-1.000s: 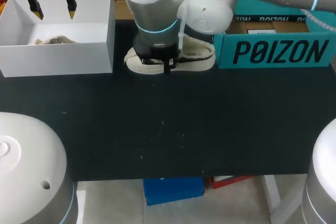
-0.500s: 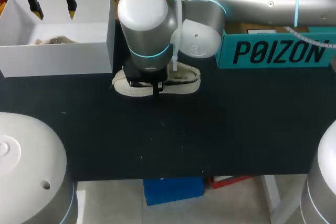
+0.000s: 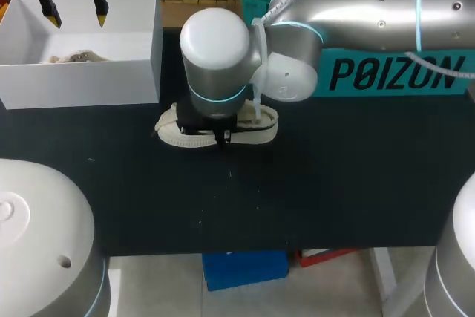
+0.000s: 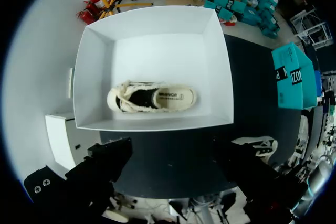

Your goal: Take the shoe out of the shoebox, open the shoe tongue, remove and reinsert the insole, then place the shoe into the shoebox

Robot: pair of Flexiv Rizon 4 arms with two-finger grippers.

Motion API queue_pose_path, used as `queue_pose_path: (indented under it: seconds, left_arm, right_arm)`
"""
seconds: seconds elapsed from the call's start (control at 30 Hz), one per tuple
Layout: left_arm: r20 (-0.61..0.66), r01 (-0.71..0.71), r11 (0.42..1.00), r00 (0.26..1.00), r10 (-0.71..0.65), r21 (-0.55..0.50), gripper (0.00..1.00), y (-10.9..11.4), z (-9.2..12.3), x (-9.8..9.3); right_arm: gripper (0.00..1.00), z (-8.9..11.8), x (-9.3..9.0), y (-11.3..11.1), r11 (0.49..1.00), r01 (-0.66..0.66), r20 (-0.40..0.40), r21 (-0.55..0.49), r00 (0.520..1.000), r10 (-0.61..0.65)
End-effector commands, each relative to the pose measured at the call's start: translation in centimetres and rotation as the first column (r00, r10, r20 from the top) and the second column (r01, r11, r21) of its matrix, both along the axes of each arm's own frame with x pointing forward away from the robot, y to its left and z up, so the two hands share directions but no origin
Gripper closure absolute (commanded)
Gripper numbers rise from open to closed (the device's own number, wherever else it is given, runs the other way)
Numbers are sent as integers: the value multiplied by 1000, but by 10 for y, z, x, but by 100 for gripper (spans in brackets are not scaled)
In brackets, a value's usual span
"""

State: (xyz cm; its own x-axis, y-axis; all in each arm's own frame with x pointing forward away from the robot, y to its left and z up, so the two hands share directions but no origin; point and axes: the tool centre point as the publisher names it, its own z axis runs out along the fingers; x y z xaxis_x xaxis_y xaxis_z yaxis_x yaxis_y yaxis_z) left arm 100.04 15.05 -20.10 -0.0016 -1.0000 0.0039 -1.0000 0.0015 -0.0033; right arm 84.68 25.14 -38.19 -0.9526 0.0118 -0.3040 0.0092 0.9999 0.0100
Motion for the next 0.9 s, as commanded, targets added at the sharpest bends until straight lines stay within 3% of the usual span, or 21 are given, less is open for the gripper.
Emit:
queue_pose_path:
  seconds: [0.03,0.27,0.43,0.47,0.53,0.57,0.77,0.9]
  left_arm:
    - [-2,0,1000,1000,0,2,0,0,0,0]
    - [-2,0,1000,1000,0,2,0,0,0,0]
    - [-2,0,1000,1000,0,2,0,0,0,0]
    - [-2,0,1000,1000,0,2,0,0,0,0]
    - [-2,0,1000,1000,0,2,0,0,0,0]
    - [-2,0,1000,1000,0,2,0,0,0,0]
    - [-2,0,1000,1000,0,2,0,0,0,0]
    - [-2,0,1000,1000,0,2,0,0,0,0]
  right_arm:
    - [100,-13,3,2,1000,-5,-15,13,1000,6]
    - [100,-31,0,5,999,5,-64,38,998,-3]
    - [100,-33,0,5,999,8,-74,44,997,-5]
    - [77,-33,0,5,999,8,-75,45,997,-5]
    - [40,-31,0,3,999,7,-75,45,997,-4]
    - [0,-29,-1,2,999,8,-76,44,997,-4]
    - [0,-5,-2,-8,999,11,-58,49,998,-8]
    - [0,29,2,-14,996,-5,-32,87,999,8]
